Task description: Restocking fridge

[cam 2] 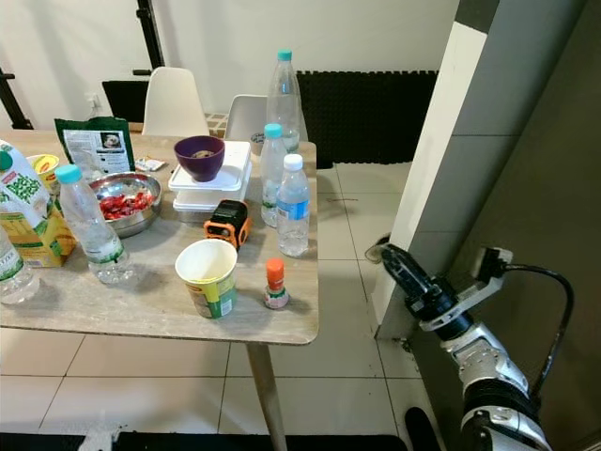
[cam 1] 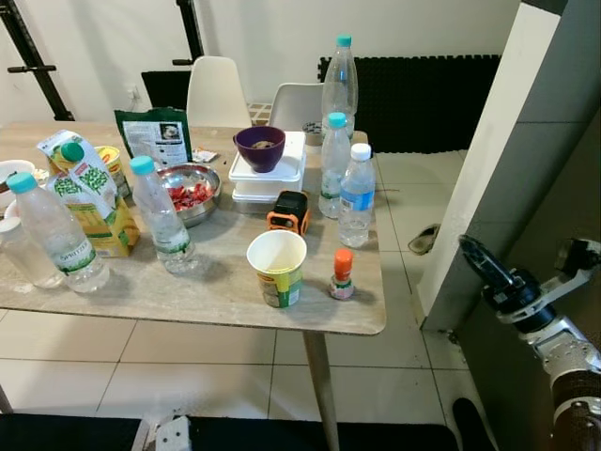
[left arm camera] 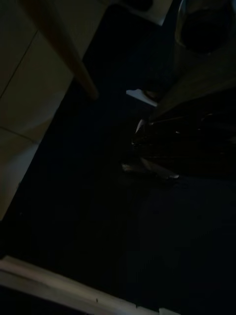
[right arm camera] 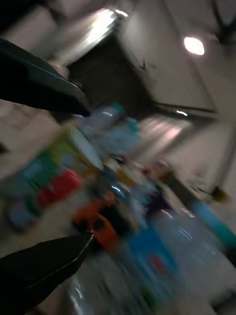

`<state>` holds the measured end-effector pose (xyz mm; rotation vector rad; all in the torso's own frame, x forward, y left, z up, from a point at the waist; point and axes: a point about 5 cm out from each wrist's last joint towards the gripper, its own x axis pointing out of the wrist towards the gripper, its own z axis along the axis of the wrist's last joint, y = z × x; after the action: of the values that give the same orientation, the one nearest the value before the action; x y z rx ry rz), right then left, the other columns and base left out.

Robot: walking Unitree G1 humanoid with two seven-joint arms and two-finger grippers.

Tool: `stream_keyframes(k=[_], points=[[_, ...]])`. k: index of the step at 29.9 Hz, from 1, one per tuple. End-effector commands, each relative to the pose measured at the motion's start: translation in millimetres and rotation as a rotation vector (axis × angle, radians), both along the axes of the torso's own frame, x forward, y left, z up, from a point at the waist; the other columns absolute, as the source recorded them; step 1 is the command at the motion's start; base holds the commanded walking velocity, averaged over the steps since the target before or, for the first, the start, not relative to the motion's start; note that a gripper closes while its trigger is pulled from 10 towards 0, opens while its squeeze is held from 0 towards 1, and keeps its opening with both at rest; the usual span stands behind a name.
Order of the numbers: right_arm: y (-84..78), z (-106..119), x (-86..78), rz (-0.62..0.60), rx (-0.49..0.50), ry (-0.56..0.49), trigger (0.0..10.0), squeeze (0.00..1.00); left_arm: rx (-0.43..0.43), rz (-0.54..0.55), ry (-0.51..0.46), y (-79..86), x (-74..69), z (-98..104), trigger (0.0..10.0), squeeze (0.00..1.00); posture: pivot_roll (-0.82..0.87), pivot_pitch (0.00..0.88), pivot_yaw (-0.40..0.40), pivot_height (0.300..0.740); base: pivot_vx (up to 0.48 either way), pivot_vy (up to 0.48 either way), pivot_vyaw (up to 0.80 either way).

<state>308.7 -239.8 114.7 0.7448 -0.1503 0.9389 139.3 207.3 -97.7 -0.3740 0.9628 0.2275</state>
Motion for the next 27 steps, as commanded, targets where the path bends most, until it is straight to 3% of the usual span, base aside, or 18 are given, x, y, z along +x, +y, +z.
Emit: stream_keyframes(k=[1, 4, 11, 14, 15, 16, 19, 27], points=[[15.6, -1, -0.8, 0.096, -0.075, -0.011, 10.0, 0.0, 0.022, 0.018, 0.007, 8.5, -4.2, 0, 10.0, 0.0, 0.02, 0.0, -0.005, 0.74, 0.0, 0.0, 0.0], [28.6, 8, 3.1, 0.147, -0.1, -0.06, 10.0, 0.0, 0.027, 0.015, 0.005, 9.6, -3.5, 1, 10.0, 0.0, 0.02, 0.0, -0.005, 0.74, 0.0, 0.0, 0.0], [41.3, 19, 6.6, 0.178, -0.137, -0.117, 10.0, 0.0, 0.03, 0.003, 0.007, 9.4, -3.5, 1, 10.0, 0.0, 0.02, 0.0, -0.002, 0.74, 0.0, 0.0, 0.0], [67.8, 27, 13.1, 0.204, -0.313, -0.184, 10.0, 0.0, 0.027, -0.025, 0.009, 6.0, -2.9, 0, 10.0, 0.0, 0.02, 0.0, 0.0, 0.74, 0.0, 0.0, 0.0], [67.8, 27, 13.1, 0.204, -0.313, -0.184, 10.0, 0.0, 0.027, -0.025, 0.009, 6.0, -2.9, 0, 10.0, 0.0, 0.02, 0.0, 0.0, 0.74, 0.0, 0.0, 0.0], [78.1, 26, 15.2, 0.213, -0.408, -0.206, 10.0, 0.0, 0.025, -0.031, 0.009, 4.5, -3.0, 0, 10.0, 0.0, 0.02, 0.0, 0.0, 0.74, 0.0, 0.0, 0.0], [85.4, 29, 20.2, 0.175, -0.461, -0.226, 10.0, 0.0, 0.023, -0.031, 0.011, 3.3, -3.7, -1, 10.0, 0.0, 0.02, 0.0, 0.0, 0.74, 0.0, 0.0, 0.0], [90.9, 42, 30.6, 0.081, -0.441, -0.244, 10.0, 0.0, 0.02, -0.035, 0.013, 1.7, -4.4, -1, 10.0, 0.0, 0.02, 0.0, -0.001, 0.74, 0.0, 0.0, 0.0]])
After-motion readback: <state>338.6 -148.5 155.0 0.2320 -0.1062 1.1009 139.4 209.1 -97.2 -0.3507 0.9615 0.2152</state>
